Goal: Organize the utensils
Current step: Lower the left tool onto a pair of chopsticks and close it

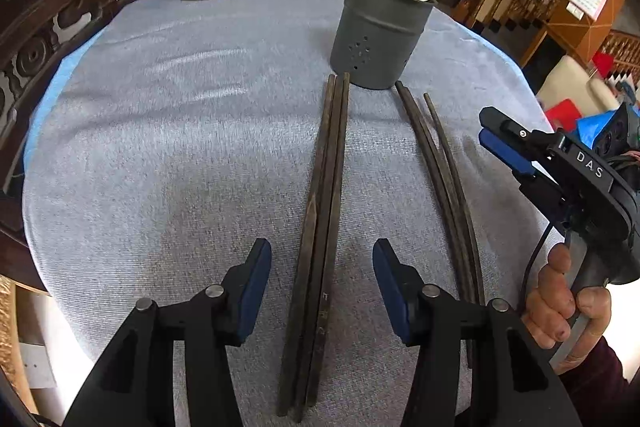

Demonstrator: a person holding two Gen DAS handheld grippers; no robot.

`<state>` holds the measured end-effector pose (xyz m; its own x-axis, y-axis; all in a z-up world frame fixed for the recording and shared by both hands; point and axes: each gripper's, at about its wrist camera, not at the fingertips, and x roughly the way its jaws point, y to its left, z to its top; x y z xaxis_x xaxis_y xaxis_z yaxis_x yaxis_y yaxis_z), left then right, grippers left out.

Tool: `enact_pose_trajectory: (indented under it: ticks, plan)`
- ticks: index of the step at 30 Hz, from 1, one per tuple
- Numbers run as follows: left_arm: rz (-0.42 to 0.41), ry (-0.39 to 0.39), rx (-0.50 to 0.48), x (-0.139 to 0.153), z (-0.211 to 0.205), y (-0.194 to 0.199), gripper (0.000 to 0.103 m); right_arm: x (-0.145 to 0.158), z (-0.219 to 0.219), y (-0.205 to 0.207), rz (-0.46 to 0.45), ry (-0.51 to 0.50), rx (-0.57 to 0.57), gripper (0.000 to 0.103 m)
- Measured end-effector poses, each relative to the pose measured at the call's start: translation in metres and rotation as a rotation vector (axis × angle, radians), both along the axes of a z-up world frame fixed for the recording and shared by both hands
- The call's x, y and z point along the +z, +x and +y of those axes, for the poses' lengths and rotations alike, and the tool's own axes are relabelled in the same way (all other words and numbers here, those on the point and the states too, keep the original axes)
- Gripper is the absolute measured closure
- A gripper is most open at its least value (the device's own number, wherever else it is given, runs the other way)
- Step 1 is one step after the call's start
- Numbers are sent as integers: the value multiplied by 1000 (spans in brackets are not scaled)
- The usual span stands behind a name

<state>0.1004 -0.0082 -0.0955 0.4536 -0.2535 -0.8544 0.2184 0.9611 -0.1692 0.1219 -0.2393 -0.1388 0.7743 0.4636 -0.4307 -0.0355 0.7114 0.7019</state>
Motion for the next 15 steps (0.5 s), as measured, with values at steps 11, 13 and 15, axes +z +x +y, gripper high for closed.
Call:
enact_pose_trajectory:
  ticks: [11, 13, 15]
  plan:
    - [-22, 136, 69, 20, -6, 6, 49, -9, -3, 7, 46, 65, 22, 72]
    - [-35, 162, 86, 24, -7, 9, 49, -9, -3, 8, 45, 69, 30, 72]
    - [-43, 179, 104, 28, -5, 12, 49, -11, -2, 9, 50, 77, 45, 72]
